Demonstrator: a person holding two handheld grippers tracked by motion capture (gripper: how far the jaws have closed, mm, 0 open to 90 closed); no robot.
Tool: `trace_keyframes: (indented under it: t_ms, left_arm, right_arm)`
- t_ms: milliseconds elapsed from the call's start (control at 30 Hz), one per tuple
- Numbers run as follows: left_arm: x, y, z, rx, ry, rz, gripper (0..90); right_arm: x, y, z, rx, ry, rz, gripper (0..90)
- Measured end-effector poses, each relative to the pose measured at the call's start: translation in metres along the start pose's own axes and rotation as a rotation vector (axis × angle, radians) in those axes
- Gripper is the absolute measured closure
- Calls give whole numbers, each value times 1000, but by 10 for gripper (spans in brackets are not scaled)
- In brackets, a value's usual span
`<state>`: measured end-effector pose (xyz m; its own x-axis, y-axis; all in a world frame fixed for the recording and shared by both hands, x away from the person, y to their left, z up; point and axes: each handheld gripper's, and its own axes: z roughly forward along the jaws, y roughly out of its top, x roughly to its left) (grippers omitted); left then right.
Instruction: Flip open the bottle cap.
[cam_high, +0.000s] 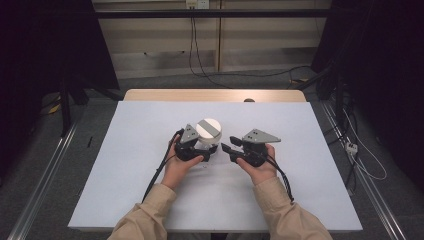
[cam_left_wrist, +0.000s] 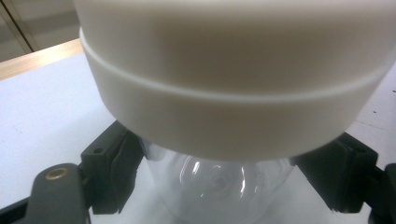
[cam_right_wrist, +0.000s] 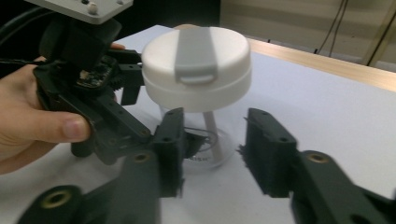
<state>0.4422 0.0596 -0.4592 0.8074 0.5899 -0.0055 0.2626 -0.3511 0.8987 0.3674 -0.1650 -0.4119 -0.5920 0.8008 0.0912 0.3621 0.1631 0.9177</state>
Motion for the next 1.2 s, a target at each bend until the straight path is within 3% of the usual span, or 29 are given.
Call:
trace_keyframes:
  t_ms: [433, 667, 1200]
  left_arm:
    - [-1, 0, 0, -1, 4, -1, 189]
    - [0, 0, 0, 4, 8, 10, 189]
    - [-1, 0, 0, 3, 9, 5, 189]
  right_arm:
    - [4, 6, 7, 23, 30, -37, 898]
    - [6, 7, 14, 46, 25, -50, 900]
    - [6, 14, 18, 42, 20, -55, 900]
